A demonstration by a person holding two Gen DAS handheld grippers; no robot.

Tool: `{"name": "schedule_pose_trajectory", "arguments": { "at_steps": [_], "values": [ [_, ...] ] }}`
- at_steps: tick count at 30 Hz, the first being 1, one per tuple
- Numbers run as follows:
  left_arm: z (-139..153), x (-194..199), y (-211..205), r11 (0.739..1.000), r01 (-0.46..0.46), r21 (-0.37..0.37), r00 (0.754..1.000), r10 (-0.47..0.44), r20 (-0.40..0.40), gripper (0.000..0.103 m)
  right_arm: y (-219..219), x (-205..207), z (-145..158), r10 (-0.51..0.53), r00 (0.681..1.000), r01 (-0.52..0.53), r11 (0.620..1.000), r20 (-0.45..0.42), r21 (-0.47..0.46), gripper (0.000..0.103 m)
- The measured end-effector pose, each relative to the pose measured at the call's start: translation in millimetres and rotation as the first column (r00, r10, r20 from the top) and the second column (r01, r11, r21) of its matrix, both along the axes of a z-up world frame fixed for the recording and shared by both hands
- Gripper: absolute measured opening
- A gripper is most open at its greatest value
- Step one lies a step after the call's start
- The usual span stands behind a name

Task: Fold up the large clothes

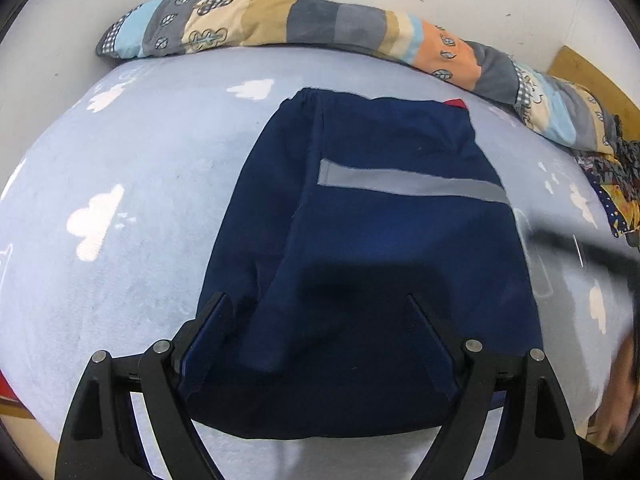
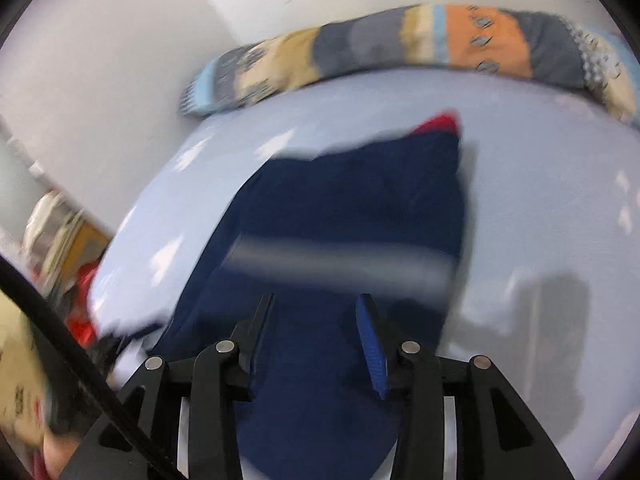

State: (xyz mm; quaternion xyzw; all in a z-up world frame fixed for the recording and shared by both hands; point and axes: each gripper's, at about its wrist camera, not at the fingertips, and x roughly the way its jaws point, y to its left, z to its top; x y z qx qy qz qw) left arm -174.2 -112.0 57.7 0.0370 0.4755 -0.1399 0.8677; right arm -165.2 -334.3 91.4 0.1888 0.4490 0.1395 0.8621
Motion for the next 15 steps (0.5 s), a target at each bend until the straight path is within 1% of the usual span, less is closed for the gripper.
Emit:
{"name": "schedule_pose_trajectory", "arguments": {
  "at_steps": [1,2,3,4,5,7,8,9,10,11,12,14,15],
  "values": [
    [-4.2,-0.2,-0.1,1.0,-0.003,0.004,1.0,0.003,-0.012,0.086,6.3,-16.8,-5.9,0.007,1.0,-0.007,1.0,-0.004,0.007,0.045],
    [-10.6,1.1,-0.3,1.0,-0.008,0.014,0.999,0.009,-0.033,0.086,17.1,-29.5,-17.5,0.03,0.999,-0.03,0.999,-0.028,0.016,0.045],
    [-18.5,3.2,-1.7,0.999,-0.005,0.044,0.999,0.007,-0.044,0.086,28.4,-36.4,-32.1,0.06,0.996,-0.06,0.998,-0.063,0.005,0.047],
    [-23.4,4.6,-3.4,0.998,0.004,0.067,0.999,-0.001,-0.046,0.086,36.7,-40.8,-43.0,0.063,0.995,-0.066,0.997,-0.071,-0.042,0.047],
    [-25.5,3.3,-4.8,0.996,0.015,0.085,0.999,-0.012,-0.036,0.087,39.5,-41.4,-47.8,0.061,0.996,-0.066,0.996,-0.069,-0.065,0.047],
    [-19.0,4.0,-1.3,0.998,0.024,0.065,0.999,-0.022,-0.033,0.087,37.8,-37.8,-41.8,0.056,0.995,-0.061,0.997,-0.082,-0.057,0.047],
    [-12.9,3.7,2.6,0.999,0.035,0.033,0.999,-0.034,-0.034,0.087,32.5,-37.1,-31.5,0.054,0.995,-0.054,0.999,-0.082,-0.006,0.047],
    [-2.3,4.2,11.7,0.998,0.05,-0.028,0.998,-0.051,-0.023,0.087,24.0,-39.0,-18.2,0.054,0.998,-0.051,0.996,-0.045,0.067,0.048],
    [4.6,5.1,21.0,0.996,0.051,-0.067,0.999,-0.052,-0.015,0.087,15.9,-38.0,-7.0,0.046,0.999,-0.044,0.994,-0.014,0.095,0.056],
    [8.1,7.3,28.7,0.995,0.043,-0.091,0.999,-0.044,-0.013,0.088,8.3,-39.1,1.4,0.022,1.0,-0.022,0.996,0.003,0.084,0.062],
    [12.1,10.4,41.1,0.991,0.023,-0.131,1.0,-0.025,-0.017,0.092,1.2,-41.2,6.0,-0.006,1.0,0.005,0.998,0.013,0.068,0.071],
    [11.6,19.8,66.9,0.977,-0.028,-0.213,0.998,0.017,-0.055,0.093,-13.3,-45.3,5.3,-0.041,0.999,0.039,0.996,0.012,0.083,0.072],
    [6.5,26.6,80.9,0.963,-0.064,-0.261,0.994,0.04,-0.097,0.093,-21.6,-45.7,0.6,-0.058,0.998,0.059,0.992,-0.004,0.109,0.072]
  ]
}}
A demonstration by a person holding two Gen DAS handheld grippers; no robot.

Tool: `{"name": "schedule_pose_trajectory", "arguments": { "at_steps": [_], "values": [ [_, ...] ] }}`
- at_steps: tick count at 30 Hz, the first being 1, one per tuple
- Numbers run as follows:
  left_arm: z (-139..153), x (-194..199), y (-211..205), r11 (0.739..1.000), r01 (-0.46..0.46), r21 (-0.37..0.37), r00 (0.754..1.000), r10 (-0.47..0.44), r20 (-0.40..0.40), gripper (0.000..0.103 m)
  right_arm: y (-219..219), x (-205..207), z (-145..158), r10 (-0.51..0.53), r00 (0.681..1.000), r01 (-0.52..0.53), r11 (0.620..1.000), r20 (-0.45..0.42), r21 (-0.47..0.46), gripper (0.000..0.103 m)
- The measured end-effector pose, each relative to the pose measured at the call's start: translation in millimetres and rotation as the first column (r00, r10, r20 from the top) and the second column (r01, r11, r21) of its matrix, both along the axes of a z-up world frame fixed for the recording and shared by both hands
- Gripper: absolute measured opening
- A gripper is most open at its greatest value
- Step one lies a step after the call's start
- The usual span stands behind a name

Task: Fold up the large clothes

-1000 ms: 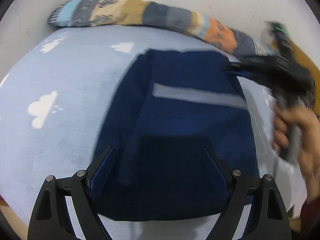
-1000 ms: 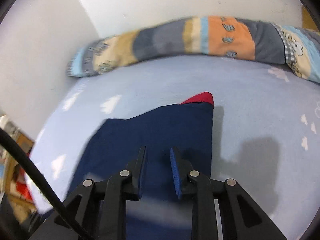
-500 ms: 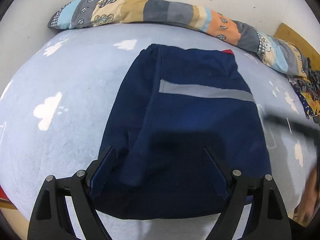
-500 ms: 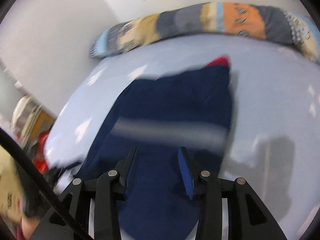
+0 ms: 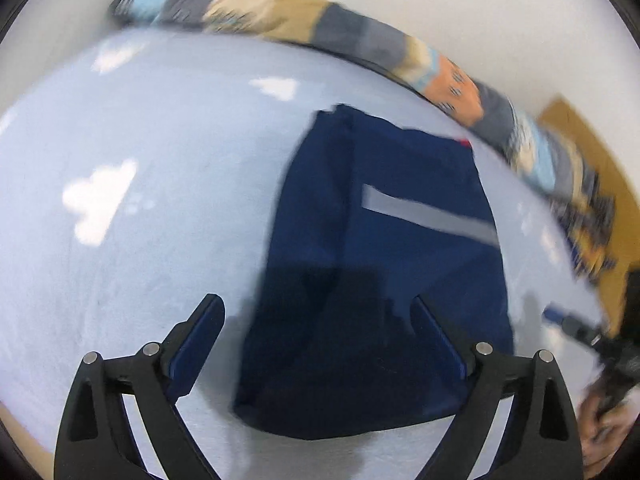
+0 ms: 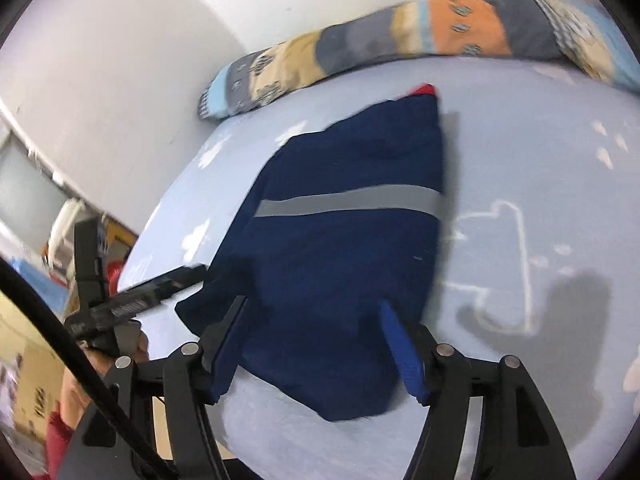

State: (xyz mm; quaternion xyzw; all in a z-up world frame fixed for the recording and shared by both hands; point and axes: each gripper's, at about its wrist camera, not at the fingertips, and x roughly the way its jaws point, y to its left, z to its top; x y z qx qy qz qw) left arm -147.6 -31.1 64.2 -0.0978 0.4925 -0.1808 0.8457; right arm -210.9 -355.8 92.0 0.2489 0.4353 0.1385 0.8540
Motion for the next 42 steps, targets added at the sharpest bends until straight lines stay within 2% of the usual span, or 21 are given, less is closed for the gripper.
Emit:
{"name": "schedule_pose_trajectory", "arguments": {
  "at_steps": [2,4,6,9,11,13,17,20,23,25,27,31,32,33,34,35,37,40,42],
  "values": [
    [-13.1,10.2,22.0,0.995,-0.042,-0.093,0.996,0.034,-0.079,0.093,-13.4,1.5,-10.7,-0.031,0.999,0.033,0.998,-0.028,0.05,0.072],
    [-30.8,20.6,45.7,0.967,-0.088,-0.241,0.985,0.048,-0.167,0.093,-25.6,-1.6,-24.1,-0.059,0.996,0.064,0.994,-0.06,0.089,0.072],
    [-40.8,23.6,56.9,0.936,-0.112,-0.333,0.979,0.046,-0.199,0.093,-34.8,-10.0,-41.0,-0.078,0.993,0.089,0.987,-0.091,0.131,0.072],
    [-57.2,32.6,68.4,0.872,-0.142,-0.469,0.969,0.026,-0.245,0.089,-39.8,-3.8,-61.5,-0.083,0.988,0.106,0.977,-0.127,0.184,0.072],
    [-62.1,38.9,64.0,0.856,-0.129,-0.501,0.967,-0.003,-0.254,0.088,-39.0,3.4,-68.4,-0.076,0.988,0.103,0.973,-0.136,0.205,0.072],
    [-65.1,44.3,49.7,0.864,-0.086,-0.496,0.967,-0.046,-0.249,0.087,-38.3,12.9,-74.3,-0.067,0.987,0.098,0.971,-0.146,0.219,0.072],
    [-69.4,62.8,25.8,0.884,-0.034,-0.467,0.961,-0.099,-0.256,0.074,-38.5,31.4,-85.1,-0.062,0.986,0.099,0.965,-0.156,0.241,0.072],
    [-76.4,72.3,20.9,0.883,-0.027,-0.468,0.954,-0.117,-0.276,0.067,-37.3,42.5,-93.3,-0.048,0.986,0.091,0.957,-0.16,0.276,0.072],
    [-83.8,83.3,16.9,0.864,-0.032,-0.502,0.951,-0.128,-0.283,0.066,-34.1,55.1,-99.1,-0.037,0.988,0.081,0.948,-0.147,0.307,0.072],
    [-86.2,87.0,12.1,0.86,-0.032,-0.508,0.949,-0.133,-0.285,0.066,-27.9,68.8,-103.2,-0.027,0.989,0.073,0.943,-0.144,0.326,0.078],
    [-84.8,89.1,3.0,0.87,0.0,-0.493,0.95,-0.154,-0.271,0.066,-20.2,83.1,-102.7,-0.019,0.992,0.06,0.943,-0.127,0.329,0.085],
    [-79.6,85.6,-15.3,0.905,0.047,-0.422,0.962,-0.155,-0.225,0.066,-2.9,105.1,-98.6,0.015,0.995,0.012,0.963,-0.099,0.269,0.086],
    [-77.6,83.4,-19.1,0.916,0.052,-0.397,0.967,-0.146,-0.21,0.065,2.8,108.0,-93.8,0.028,0.995,-0.008,0.976,-0.09,0.219,0.083],
    [-75.0,81.7,-23.6,0.925,0.064,-0.373,0.97,-0.146,-0.196,0.049,5.6,106.2,-90.0,0.032,0.996,-0.017,0.986,-0.088,0.166,0.072],
    [-72.6,78.8,-28.4,0.934,0.082,-0.348,0.971,-0.154,-0.184,0.04,9.4,102.7,-83.5,0.04,0.997,-0.033,0.995,-0.07,0.091,0.059],
    [-67.6,74.3,-38.2,0.945,0.108,-0.309,0.973,-0.164,-0.163,0.037,11.3,99.6,-78.4,0.043,0.998,-0.04,0.998,-0.05,0.056,0.054],
    [-59.5,68.2,-48.0,0.958,0.121,-0.258,0.977,-0.161,-0.14,0.035,15.6,88.6,-60.6,0.047,0.999,-0.047,0.999,-0.002,-0.013,0.045],
    [-47.3,54.3,-59.5,0.963,0.128,-0.237,0.978,-0.162,-0.128,0.034,22.5,74.7,-35.2,0.067,0.997,-0.062,0.994,0.049,-0.093,0.041],
    [-39.2,37.0,-79.9,0.963,0.179,-0.201,0.972,-0.204,-0.114,0.034,18.5,62.5,-19.4,0.07,0.995,-0.061,0.989,0.066,-0.133,0.041]
  ]
}}
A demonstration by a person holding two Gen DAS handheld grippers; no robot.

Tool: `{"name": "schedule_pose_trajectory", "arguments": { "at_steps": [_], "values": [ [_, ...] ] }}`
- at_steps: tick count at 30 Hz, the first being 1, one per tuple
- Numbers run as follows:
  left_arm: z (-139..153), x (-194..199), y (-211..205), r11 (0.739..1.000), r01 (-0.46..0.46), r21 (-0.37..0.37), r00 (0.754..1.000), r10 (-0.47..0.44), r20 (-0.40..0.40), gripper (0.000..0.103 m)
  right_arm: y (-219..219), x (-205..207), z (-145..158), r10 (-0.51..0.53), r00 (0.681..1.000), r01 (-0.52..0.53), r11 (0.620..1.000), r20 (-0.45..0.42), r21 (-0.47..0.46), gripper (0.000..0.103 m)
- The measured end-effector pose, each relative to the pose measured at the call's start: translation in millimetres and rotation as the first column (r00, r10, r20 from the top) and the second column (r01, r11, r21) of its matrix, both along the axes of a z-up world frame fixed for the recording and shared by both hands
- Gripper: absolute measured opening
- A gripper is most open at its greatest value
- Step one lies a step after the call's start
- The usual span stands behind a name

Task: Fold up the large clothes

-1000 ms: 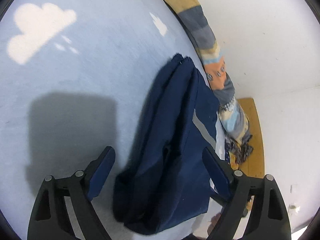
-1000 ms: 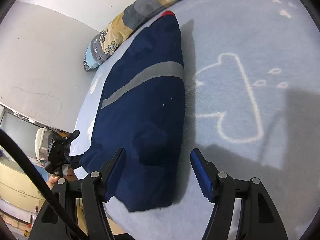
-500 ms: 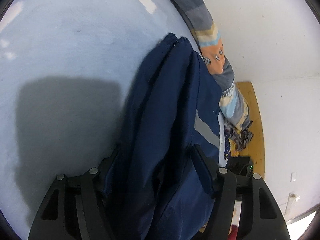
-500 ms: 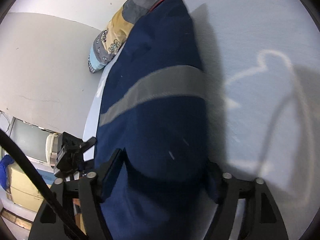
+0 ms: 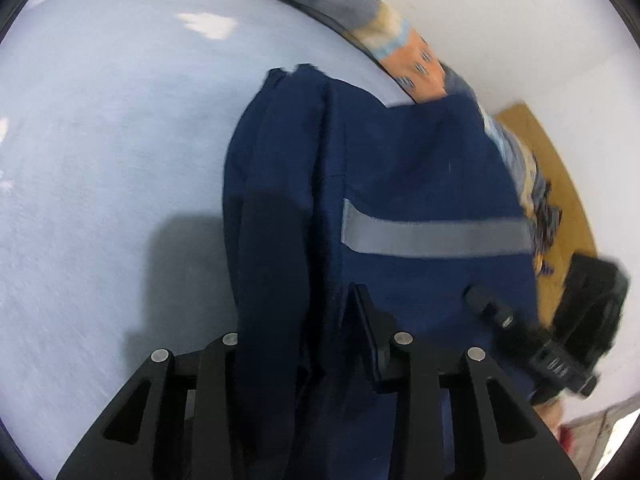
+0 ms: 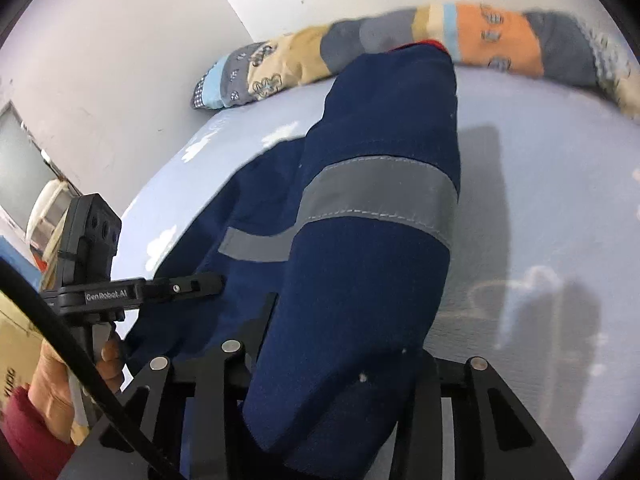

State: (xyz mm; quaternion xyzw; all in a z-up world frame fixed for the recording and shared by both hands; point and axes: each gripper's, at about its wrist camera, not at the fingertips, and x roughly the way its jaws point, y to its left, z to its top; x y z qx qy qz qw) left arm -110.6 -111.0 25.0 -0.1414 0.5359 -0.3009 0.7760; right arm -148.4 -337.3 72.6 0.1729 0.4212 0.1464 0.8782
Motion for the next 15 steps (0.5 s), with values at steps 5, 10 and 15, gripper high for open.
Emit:
{"name": "schedule_pose_trajectory", "arguments": {
  "at_steps": [5,10,15],
  "values": [
    [18.7,-43.7,-58.4,0.993,0.111,0.05,0.992,-0.114,0.059,0.034,-43.0,-44.9,28.1,-0.011,1.0,0.012,0.998,0.018,-0.065,0.04],
    [5.3,-72.1,-110.5,0.975,0.159,0.156,0.982,-0.173,0.081,0.034,-98.9,-94.1,16.1,-0.091,0.996,0.09,0.991,-0.004,-0.095,0.043],
    [-5.9,-82.6,-116.2,0.968,0.105,0.227,0.991,-0.122,0.062,0.055,-158.0,-107.0,-52.3,-0.281,0.927,0.284,0.959,-0.249,-0.023,0.076]
  ]
}}
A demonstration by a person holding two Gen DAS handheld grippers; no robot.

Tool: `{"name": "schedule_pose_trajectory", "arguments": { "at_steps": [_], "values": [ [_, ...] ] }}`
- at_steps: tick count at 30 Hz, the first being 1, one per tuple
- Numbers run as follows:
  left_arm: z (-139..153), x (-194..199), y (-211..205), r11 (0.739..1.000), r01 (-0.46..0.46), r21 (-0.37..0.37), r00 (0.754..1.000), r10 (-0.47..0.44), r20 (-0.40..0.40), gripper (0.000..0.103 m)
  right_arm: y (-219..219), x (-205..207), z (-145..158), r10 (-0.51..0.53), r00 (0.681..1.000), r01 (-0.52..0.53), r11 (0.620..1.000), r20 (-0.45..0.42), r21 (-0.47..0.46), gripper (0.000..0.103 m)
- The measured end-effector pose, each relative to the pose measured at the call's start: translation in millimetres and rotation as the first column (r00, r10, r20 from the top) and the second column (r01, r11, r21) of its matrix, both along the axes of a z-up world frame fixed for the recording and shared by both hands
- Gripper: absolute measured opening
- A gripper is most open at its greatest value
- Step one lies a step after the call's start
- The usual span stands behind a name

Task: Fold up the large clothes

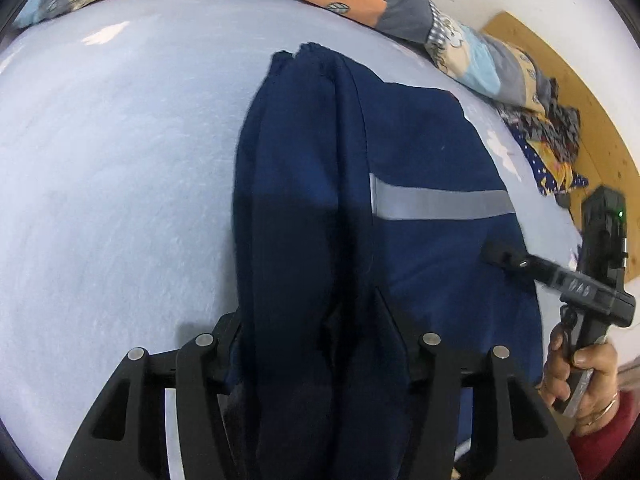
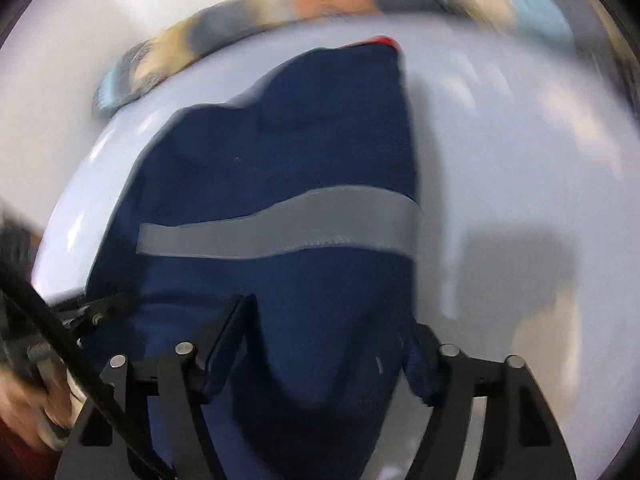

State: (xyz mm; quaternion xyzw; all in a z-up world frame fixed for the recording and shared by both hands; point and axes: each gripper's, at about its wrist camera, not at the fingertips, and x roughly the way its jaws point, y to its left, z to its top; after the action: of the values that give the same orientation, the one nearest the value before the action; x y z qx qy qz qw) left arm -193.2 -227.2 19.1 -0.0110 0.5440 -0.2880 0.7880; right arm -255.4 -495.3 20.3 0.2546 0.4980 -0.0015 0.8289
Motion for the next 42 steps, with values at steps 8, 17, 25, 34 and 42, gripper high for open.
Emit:
{"name": "schedule_pose_trajectory", "arguments": {
  "at_steps": [8,17,25,34,42],
  "values": [
    [68.3,-88.0,24.5,0.988,-0.005,0.153,0.919,-0.056,0.39,0.071,17.5,-86.7,88.9,0.026,0.978,-0.008,0.996,0.206,-0.088,0.043],
    [21.5,-140.3,-7.1,0.95,0.031,0.312,0.892,-0.167,0.419,0.071,94.0,-134.6,51.9,0.12,0.987,-0.097,0.975,0.108,-0.201,0.028],
    [17.3,-119.2,11.5,0.974,-0.009,0.224,0.946,-0.064,0.318,0.077,98.2,-123.7,-0.5,0.124,0.99,-0.128,0.99,-0.072,-0.058,0.026],
    [67.5,-87.3,10.1,0.989,-0.067,0.135,0.898,0.001,0.441,0.077,55.5,-124.7,89.0,0.072,0.971,-0.055,0.995,0.227,-0.084,0.032],
    [5.3,-71.1,-46.2,0.938,-0.014,0.346,0.926,-0.118,0.358,0.077,47.1,-63.8,15.2,0.025,0.999,-0.028,0.998,-0.039,-0.063,0.033]
  ]
}}
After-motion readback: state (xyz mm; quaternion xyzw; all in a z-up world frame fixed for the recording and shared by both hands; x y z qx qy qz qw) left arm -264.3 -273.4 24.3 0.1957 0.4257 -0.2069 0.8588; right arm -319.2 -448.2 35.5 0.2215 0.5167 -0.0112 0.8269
